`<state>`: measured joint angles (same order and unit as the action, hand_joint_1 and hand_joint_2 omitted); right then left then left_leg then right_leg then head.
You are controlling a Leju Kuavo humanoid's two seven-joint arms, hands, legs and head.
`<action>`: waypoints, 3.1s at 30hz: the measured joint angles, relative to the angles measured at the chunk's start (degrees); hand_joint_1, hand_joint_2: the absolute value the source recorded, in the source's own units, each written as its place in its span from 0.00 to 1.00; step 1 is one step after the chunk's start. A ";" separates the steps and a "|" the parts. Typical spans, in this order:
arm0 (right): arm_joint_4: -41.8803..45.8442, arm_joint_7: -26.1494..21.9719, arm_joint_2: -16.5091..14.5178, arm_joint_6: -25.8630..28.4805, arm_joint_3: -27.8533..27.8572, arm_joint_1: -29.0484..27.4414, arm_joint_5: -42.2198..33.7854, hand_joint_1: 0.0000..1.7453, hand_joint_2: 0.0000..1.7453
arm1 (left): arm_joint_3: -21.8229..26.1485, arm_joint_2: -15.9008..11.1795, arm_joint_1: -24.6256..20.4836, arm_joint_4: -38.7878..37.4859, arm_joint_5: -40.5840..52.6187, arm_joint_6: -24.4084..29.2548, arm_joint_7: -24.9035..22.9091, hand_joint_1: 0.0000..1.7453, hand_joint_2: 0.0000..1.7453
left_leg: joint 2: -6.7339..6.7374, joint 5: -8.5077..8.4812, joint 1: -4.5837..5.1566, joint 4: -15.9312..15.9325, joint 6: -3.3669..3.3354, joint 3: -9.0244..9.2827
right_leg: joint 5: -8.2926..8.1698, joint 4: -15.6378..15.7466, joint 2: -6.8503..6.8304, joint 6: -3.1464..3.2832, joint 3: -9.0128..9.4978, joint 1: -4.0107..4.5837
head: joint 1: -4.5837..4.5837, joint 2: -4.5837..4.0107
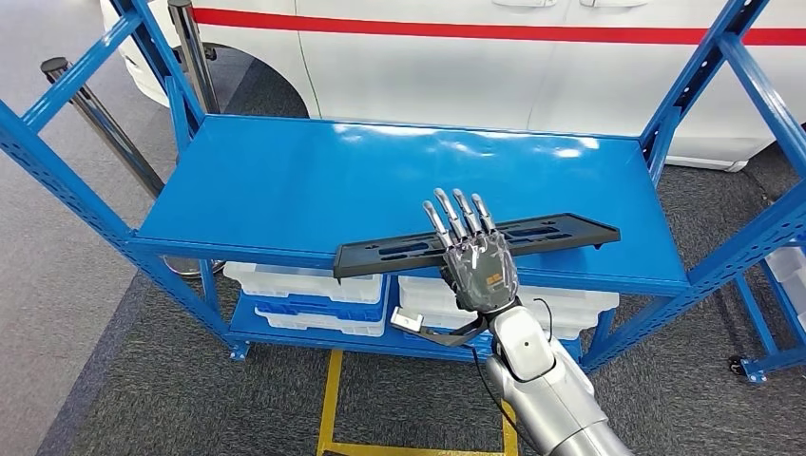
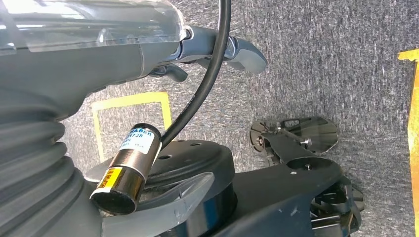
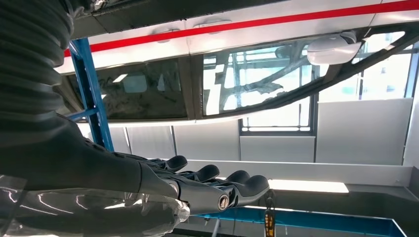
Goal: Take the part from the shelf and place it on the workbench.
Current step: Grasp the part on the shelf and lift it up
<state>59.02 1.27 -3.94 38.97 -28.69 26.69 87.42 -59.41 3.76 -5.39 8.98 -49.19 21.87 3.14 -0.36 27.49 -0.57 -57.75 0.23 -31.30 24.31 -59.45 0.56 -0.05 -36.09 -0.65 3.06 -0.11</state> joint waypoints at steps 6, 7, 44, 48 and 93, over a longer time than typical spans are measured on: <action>-1.53 -0.11 0.01 -0.02 0.02 0.09 -0.65 0.00 1.00 | -0.66 0.00 -0.05 0.00 -0.36 -0.06 -0.35 0.00 1.00 | 0.00 0.00 0.00 0.00 0.00 0.00 | 0.00 0.00 -0.01 0.00 0.00 0.00 | 0.00 0.00; -1.91 -0.11 0.01 -0.02 0.02 0.10 -0.84 0.00 1.00 | -0.80 0.00 -0.06 0.00 -0.51 -0.06 -0.36 0.00 1.00 | 0.00 0.00 0.00 0.00 0.00 0.00 | 0.00 0.00 -0.01 0.00 0.00 0.00 | 0.00 0.00; -25.52 3.49 -0.85 -7.91 -0.17 8.31 -4.45 0.84 1.00 | -1.71 -0.08 -0.17 0.00 -1.90 -0.32 -0.68 0.00 1.00 | -0.02 0.00 0.00 0.00 -0.01 -0.02 | 0.00 0.00 -0.05 0.00 0.03 -0.01 | 0.00 0.00; -26.08 3.46 -0.95 -7.93 -0.18 8.41 -4.74 0.88 1.00 | -1.71 -0.09 -0.16 0.00 -1.91 -0.33 -0.67 0.00 1.00 | -0.02 0.00 0.00 0.00 -0.01 -0.02 | 0.00 0.00 -0.05 0.00 0.03 -0.01 | 0.00 0.00; -27.90 2.30 -1.13 -7.91 -2.13 9.60 -8.26 0.92 1.00 | -2.67 -0.20 -0.23 0.00 -3.02 -0.04 0.11 0.00 1.00 | -0.03 0.00 0.00 0.00 -0.01 -0.03 | 0.00 0.00 -0.08 0.00 0.03 -0.01 | 0.00 0.00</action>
<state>31.12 3.56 -5.07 31.06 -30.82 36.29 79.16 -62.07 3.56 -5.62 8.98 -52.22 21.84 3.25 -0.39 27.49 -0.57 -57.75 0.22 -31.32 24.31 -59.45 0.48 -0.05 -36.06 -0.66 3.06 -0.11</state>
